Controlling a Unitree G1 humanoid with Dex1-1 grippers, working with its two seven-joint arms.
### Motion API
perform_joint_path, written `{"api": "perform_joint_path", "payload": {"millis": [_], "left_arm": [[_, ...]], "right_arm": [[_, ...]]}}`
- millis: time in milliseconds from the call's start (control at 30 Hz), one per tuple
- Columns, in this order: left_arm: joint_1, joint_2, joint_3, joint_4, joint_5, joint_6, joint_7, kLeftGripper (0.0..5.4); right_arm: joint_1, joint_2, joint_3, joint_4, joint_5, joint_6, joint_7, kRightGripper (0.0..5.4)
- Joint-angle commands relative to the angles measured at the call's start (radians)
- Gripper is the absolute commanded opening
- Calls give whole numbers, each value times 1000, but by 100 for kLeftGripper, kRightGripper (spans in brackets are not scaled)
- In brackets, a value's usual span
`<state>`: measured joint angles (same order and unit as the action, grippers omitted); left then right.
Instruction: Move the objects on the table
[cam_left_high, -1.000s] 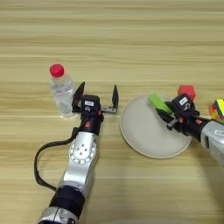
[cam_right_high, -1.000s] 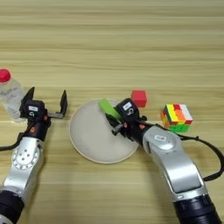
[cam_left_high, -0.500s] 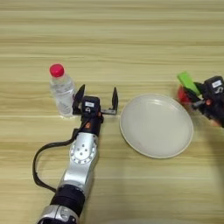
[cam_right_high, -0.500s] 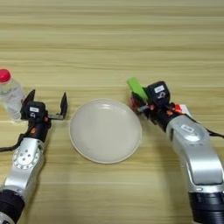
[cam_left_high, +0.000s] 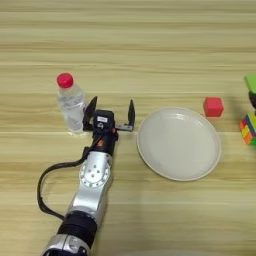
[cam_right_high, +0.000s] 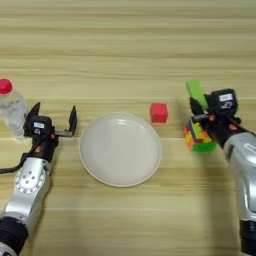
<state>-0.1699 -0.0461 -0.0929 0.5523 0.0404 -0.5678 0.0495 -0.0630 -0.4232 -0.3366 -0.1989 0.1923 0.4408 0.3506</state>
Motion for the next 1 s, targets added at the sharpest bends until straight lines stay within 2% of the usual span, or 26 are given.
{"api": "perform_joint_path", "payload": {"millis": [33,233,367,467,1000], "left_arm": [[-2,-20,0,6,3,-4,-5,540],[-4,-20,2,6,2,-2,-9,540],[-7,-21,2,10,2,-3,-10,540],[-7,-21,2,10,3,-3,-10,540],[-9,-19,5,4,2,-3,-12,540]], "right_arm": [[28,-22,-45,54,-1,-31,-16,140],[53,-30,-69,105,-5,-65,-31,140],[64,-38,-39,209,-45,-109,-29,140],[60,-34,-25,267,-50,-132,-25,140],[47,-45,23,442,-78,-220,-32,140]]}}
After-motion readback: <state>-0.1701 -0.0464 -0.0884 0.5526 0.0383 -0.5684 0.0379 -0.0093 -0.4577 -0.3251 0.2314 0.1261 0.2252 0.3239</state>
